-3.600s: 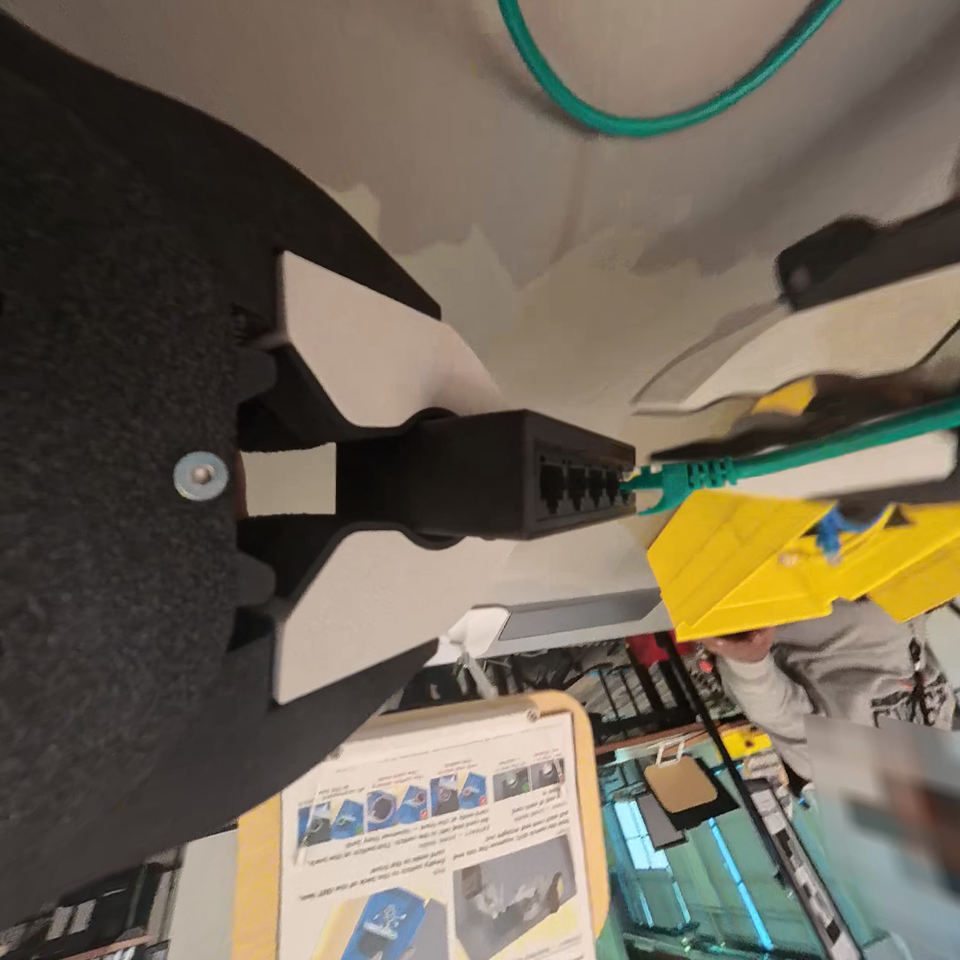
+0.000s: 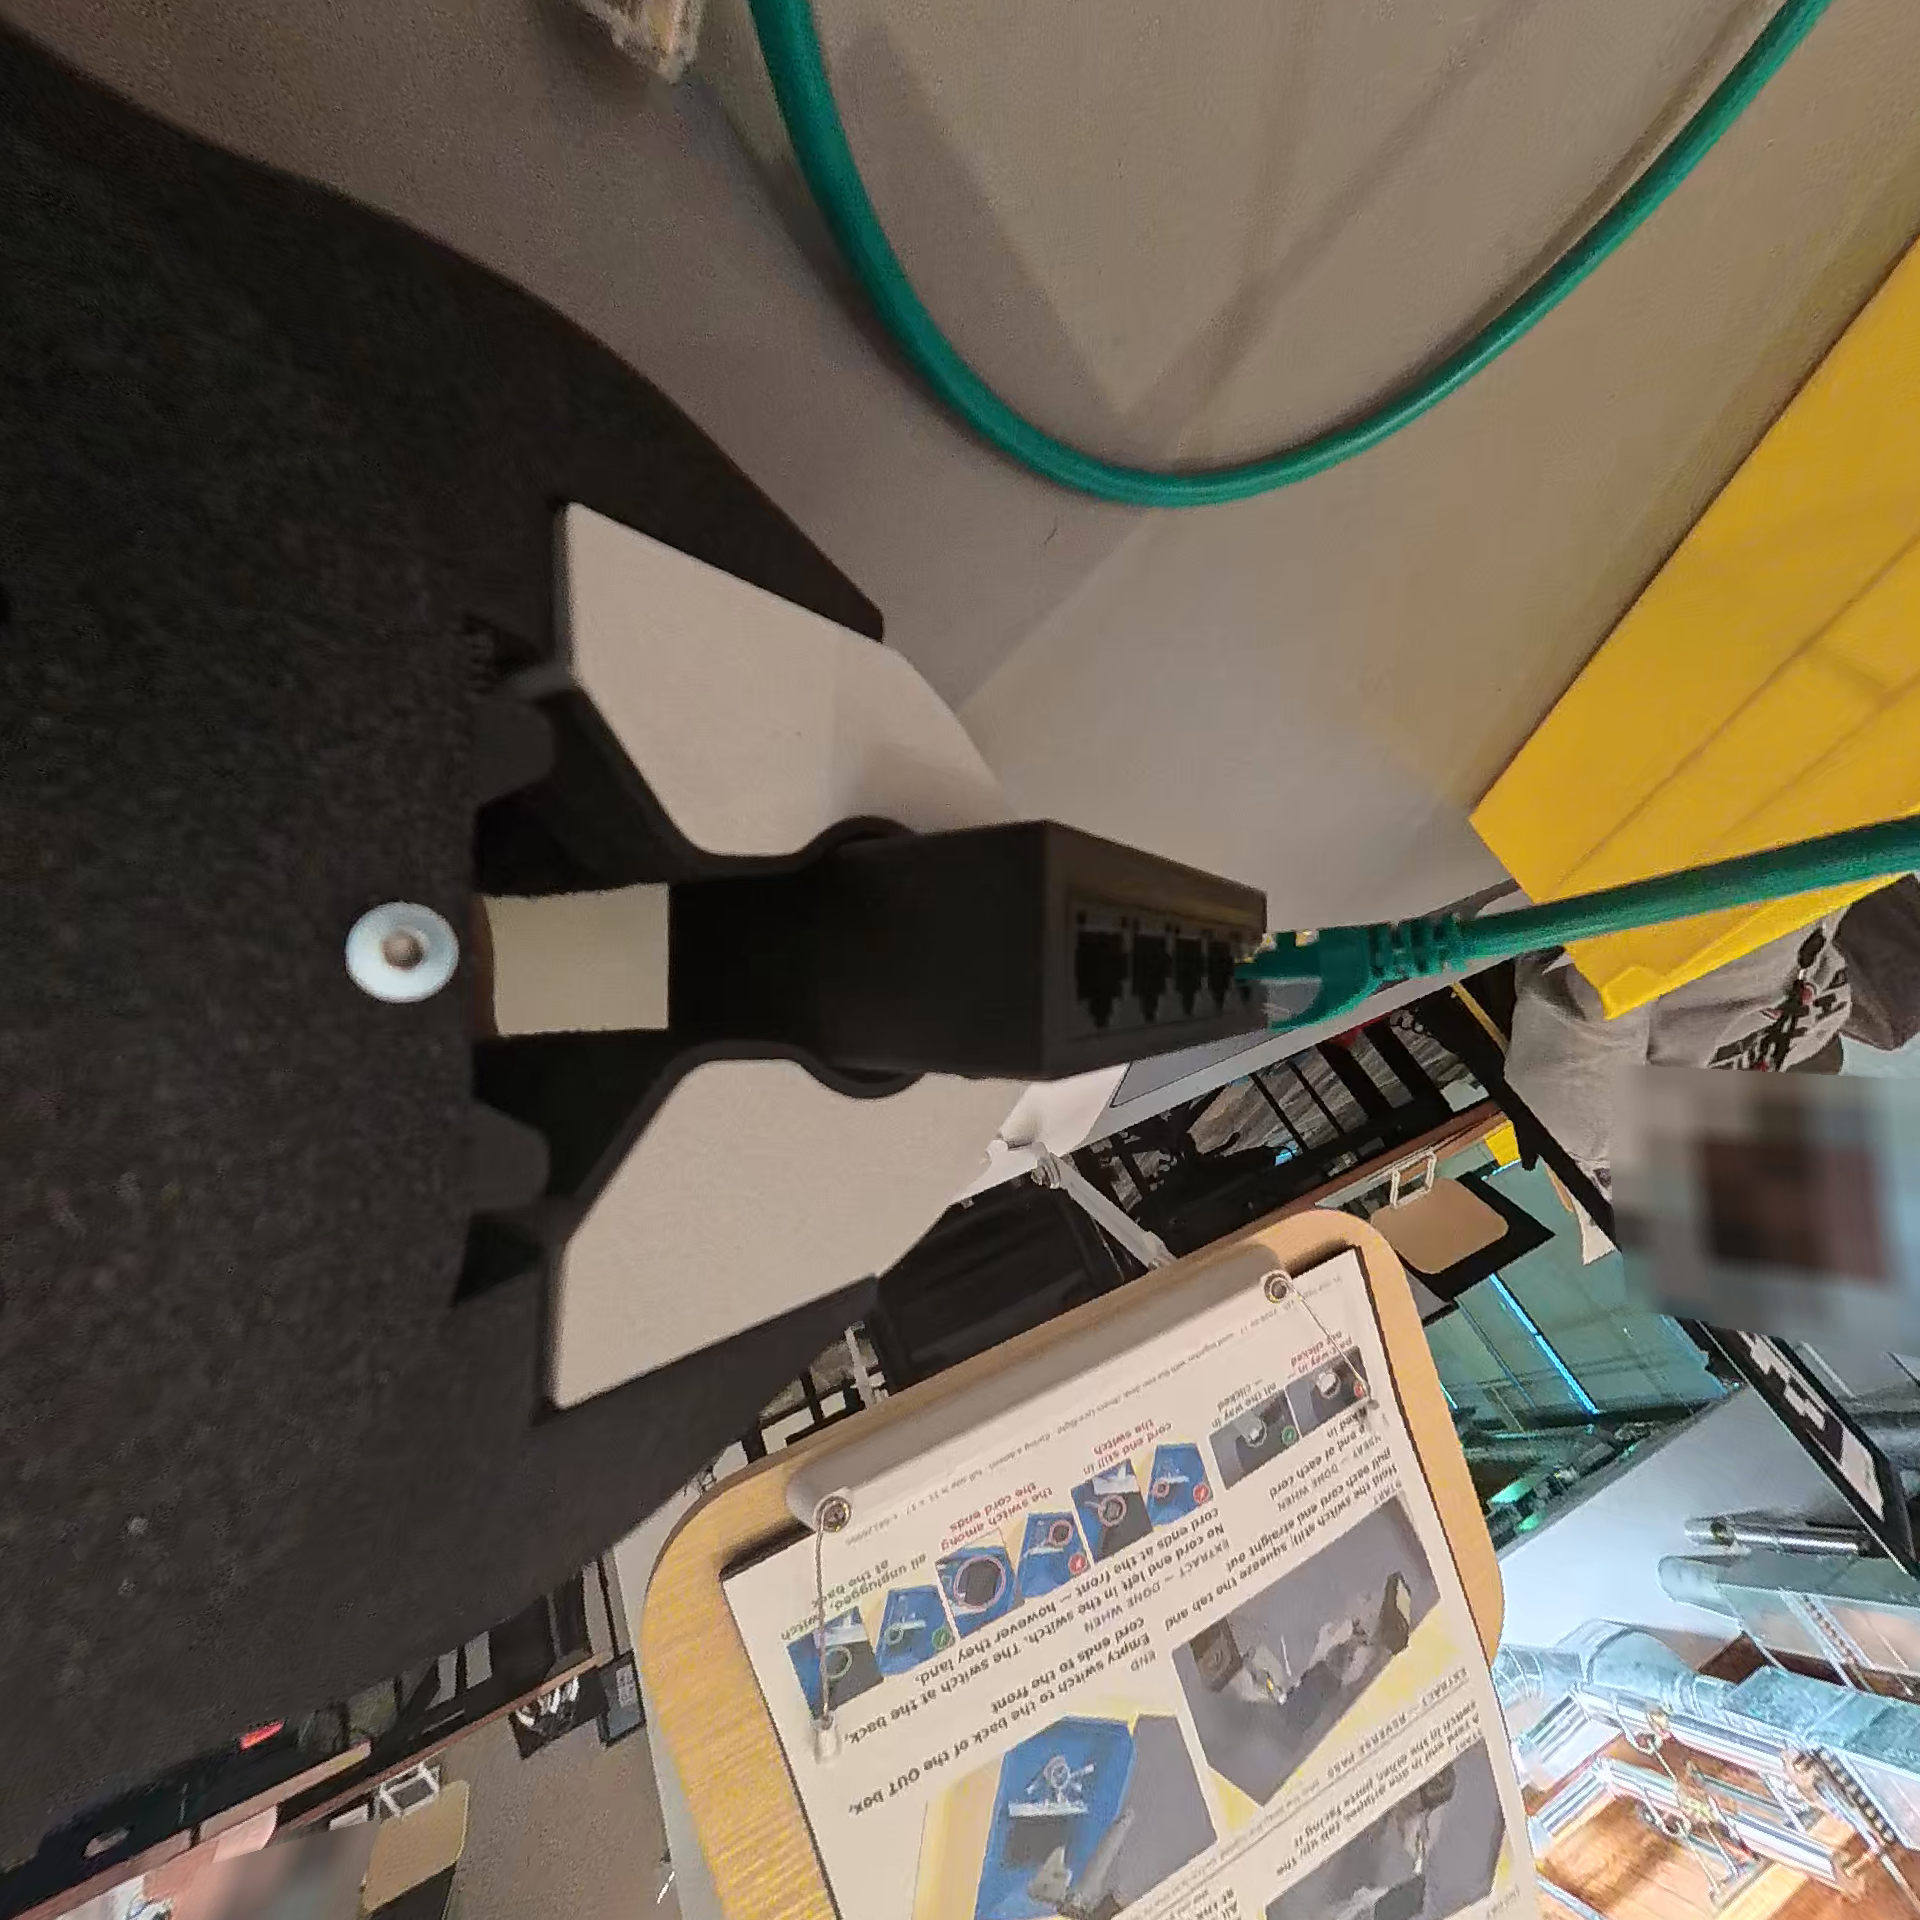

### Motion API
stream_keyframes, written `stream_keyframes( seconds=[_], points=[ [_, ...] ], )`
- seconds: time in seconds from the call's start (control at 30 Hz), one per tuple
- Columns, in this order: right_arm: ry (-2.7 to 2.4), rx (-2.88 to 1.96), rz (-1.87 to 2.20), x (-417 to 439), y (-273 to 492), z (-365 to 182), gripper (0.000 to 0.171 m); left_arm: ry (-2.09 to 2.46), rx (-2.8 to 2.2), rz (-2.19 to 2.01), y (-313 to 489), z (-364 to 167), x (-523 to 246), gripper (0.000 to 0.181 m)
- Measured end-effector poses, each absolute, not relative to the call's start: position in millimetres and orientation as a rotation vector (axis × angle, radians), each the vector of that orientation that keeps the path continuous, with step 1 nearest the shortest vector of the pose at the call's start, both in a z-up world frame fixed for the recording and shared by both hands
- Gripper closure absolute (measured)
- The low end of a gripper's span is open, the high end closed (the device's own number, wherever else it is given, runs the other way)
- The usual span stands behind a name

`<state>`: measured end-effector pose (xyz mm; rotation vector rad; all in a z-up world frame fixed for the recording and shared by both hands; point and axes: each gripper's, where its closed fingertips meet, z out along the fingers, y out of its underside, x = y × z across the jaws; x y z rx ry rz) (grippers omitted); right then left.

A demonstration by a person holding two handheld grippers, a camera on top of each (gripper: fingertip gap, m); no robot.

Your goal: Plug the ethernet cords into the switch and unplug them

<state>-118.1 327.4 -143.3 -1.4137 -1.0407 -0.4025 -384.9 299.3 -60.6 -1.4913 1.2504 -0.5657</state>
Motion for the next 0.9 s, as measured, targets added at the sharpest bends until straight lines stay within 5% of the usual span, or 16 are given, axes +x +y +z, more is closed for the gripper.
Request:
stream_keyframes(
  seconds=[0.17,0.4,0.57,0.9],
  points=[
    [-1.026,-1.425,-0.380,-116.2,327.3,-142.7,0.140,1.564,-1.404,-0.277,402.9,-67.6,-386.9,0.146],
    [-1.006,-1.445,-0.358,-113.4,329.5,-143.0,0.140,1.856,-1.336,-0.171,446.1,-102.1,-366.1,0.143],
    [-1.007,-1.446,-0.347,-114.2,329.4,-143.2,0.140,1.968,-1.310,-0.093,454.0,-120.0,-372.5,0.168],
    [-1.016,-1.440,-0.349,-115.8,328.7,-143.3,0.140,1.845,-1.260,-0.021,468.7,-53.4,-380.4,0.176]
  ],
)
